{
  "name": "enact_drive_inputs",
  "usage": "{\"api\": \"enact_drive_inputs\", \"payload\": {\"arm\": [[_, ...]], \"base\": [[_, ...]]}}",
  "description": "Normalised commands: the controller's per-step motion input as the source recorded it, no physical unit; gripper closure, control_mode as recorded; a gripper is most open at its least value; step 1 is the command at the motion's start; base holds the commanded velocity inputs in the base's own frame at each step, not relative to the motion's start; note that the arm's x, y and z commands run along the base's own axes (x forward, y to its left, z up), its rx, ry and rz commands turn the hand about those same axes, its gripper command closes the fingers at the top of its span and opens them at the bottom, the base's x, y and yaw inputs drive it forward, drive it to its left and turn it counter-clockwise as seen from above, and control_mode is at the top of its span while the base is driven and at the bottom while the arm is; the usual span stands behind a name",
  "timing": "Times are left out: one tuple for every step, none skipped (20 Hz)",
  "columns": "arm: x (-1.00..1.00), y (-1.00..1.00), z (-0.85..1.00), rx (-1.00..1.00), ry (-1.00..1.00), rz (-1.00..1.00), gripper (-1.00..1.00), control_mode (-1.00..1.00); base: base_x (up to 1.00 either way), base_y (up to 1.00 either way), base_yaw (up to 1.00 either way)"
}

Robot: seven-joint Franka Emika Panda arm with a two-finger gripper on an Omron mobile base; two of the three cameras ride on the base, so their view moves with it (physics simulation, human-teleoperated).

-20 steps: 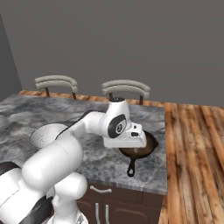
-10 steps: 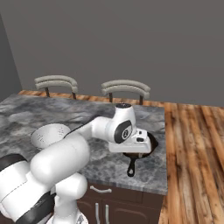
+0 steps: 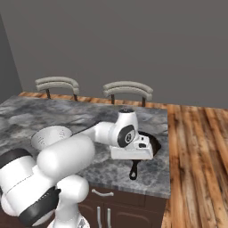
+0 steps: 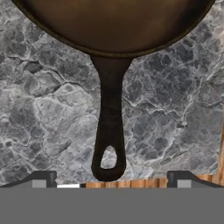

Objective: Pick the colander and pan and place them in the sink. Then turn on the water.

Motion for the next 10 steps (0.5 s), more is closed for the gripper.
{"api": "enact_drive_inputs", "payload": {"arm": [[0.00,0.00,-0.24,0.01,0.04,0.00,-1.00,-1.00],[0.00,0.00,-0.24,0.04,0.03,0.00,-1.00,-1.00],[0.00,0.00,-0.21,0.04,0.01,0.00,-1.00,-1.00],[0.00,0.00,-0.19,0.03,0.01,0.00,-1.00,-1.00],[0.00,0.00,-0.18,0.03,0.01,0.00,-1.00,-1.00],[0.00,0.00,-0.17,0.04,0.01,0.00,-1.00,-1.00],[0.00,0.00,-0.17,0.04,0.01,0.00,-1.00,-1.00],[0.00,0.00,-0.14,0.05,0.02,0.00,-1.00,-1.00],[0.00,0.00,-0.13,0.05,0.01,0.00,-1.00,-1.00],[0.00,0.00,-0.10,0.07,0.00,0.00,-1.00,-1.00]], "base": [[0.00,0.00,0.00],[0.00,0.00,0.00],[0.00,0.00,0.00],[0.00,0.00,0.00],[0.00,0.00,0.00],[0.00,0.00,0.00],[0.00,0.00,0.00],[0.00,0.00,0.00],[0.00,0.00,0.00],[0.00,0.00,0.00]]}}
